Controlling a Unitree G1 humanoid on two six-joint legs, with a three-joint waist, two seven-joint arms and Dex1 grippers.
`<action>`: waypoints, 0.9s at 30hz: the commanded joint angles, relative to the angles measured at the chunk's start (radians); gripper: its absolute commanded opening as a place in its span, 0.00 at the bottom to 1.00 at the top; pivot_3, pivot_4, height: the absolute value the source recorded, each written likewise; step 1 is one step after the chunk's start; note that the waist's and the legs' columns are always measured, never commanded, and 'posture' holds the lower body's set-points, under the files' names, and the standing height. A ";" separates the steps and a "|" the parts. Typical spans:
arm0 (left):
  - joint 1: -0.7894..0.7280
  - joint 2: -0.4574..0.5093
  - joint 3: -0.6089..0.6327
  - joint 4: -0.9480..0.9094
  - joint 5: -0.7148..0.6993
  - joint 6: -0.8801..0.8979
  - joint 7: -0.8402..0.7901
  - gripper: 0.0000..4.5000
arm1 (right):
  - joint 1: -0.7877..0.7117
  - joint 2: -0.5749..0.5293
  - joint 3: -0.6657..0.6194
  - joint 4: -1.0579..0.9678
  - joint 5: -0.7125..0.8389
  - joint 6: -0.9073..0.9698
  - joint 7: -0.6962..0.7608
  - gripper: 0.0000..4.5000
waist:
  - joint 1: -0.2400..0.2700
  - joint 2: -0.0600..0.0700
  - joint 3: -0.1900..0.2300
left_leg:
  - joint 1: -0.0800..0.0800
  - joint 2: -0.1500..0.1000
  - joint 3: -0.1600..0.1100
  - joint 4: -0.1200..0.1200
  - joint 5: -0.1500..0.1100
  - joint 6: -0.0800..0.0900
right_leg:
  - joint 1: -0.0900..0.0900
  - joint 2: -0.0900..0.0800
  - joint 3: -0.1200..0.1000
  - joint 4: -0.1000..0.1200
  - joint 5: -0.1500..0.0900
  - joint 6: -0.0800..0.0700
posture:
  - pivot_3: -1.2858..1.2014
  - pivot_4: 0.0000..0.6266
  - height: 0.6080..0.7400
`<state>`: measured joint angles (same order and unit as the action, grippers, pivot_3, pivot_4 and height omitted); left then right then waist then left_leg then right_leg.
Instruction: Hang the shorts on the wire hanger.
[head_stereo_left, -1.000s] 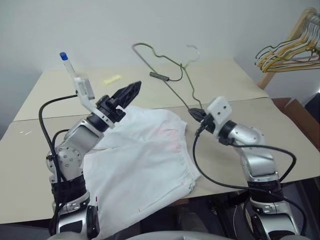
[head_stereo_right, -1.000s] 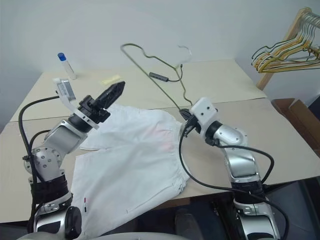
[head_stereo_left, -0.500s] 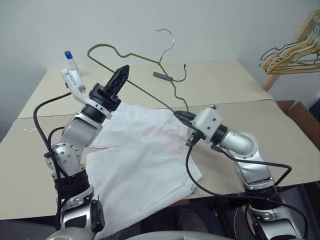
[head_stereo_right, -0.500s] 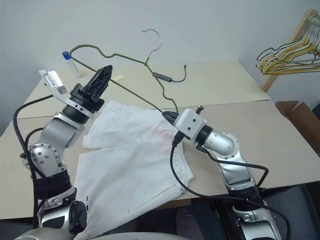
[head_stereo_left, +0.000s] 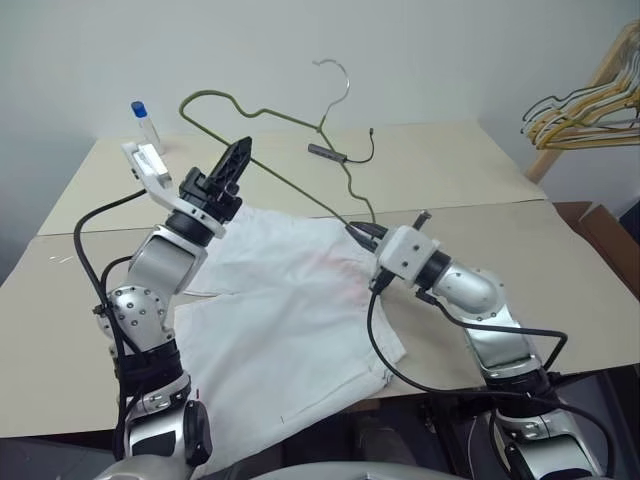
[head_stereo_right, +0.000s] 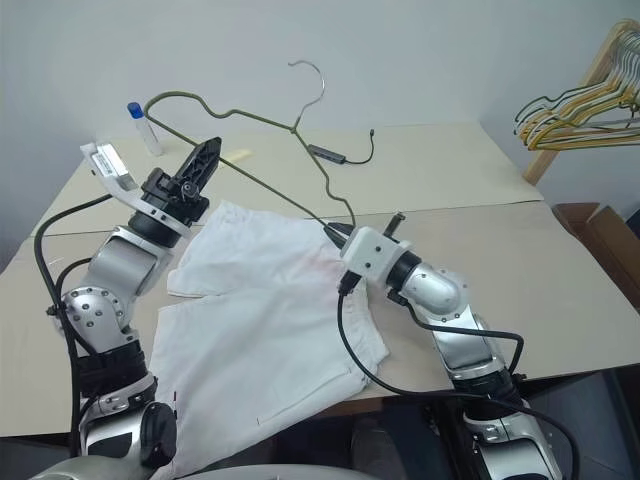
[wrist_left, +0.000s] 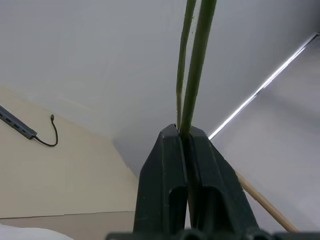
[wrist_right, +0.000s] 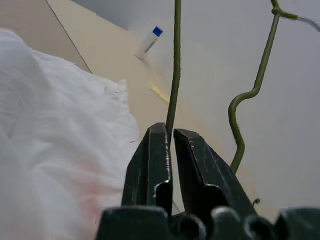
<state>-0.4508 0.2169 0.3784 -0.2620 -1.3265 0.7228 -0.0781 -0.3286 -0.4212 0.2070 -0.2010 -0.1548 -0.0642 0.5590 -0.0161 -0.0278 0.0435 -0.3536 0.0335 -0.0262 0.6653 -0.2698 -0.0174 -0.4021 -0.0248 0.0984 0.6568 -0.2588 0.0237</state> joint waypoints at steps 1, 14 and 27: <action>0.000 -0.002 0.003 -0.063 -0.028 -0.045 -0.062 0.00 | -0.029 0.001 -0.002 0.000 -0.021 -0.064 -0.026 0.42 | 0.001 0.000 0.000 | 0.000 0.000 0.000 0.000 0.000 0.000 | 0.000 0.000 0.000 0.000 0.000 0.000 | 0.53 0.00 1.00; 0.027 0.289 0.050 -0.036 0.106 -0.093 -0.449 0.00 | 0.002 -0.281 -0.248 -0.136 0.836 0.422 0.489 0.99 | 0.000 0.000 0.001 | 0.003 0.001 -0.001 0.000 0.000 0.000 | 0.007 0.000 -0.002 -0.007 0.000 0.002 | 0.53 0.00 1.00; 0.025 0.398 0.115 0.071 -0.048 -0.028 -0.873 0.00 | -0.360 -0.291 -0.095 0.127 1.040 1.072 0.628 0.99 | -0.021 0.000 0.002 | 0.002 0.002 0.000 -0.003 0.000 0.001 | 0.007 0.001 -0.002 -0.010 -0.002 0.007 | 0.53 0.00 1.00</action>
<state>-0.3969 0.6196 0.4826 -0.1874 -1.3423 0.6987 -0.9400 -0.6605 -0.7156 0.1218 -0.0668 0.8679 0.9968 1.1625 -0.0373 -0.0280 0.0456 -0.3526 0.0359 -0.0266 0.6627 -0.2701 -0.0167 -0.3968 -0.0241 0.0958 0.6468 -0.2607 0.0312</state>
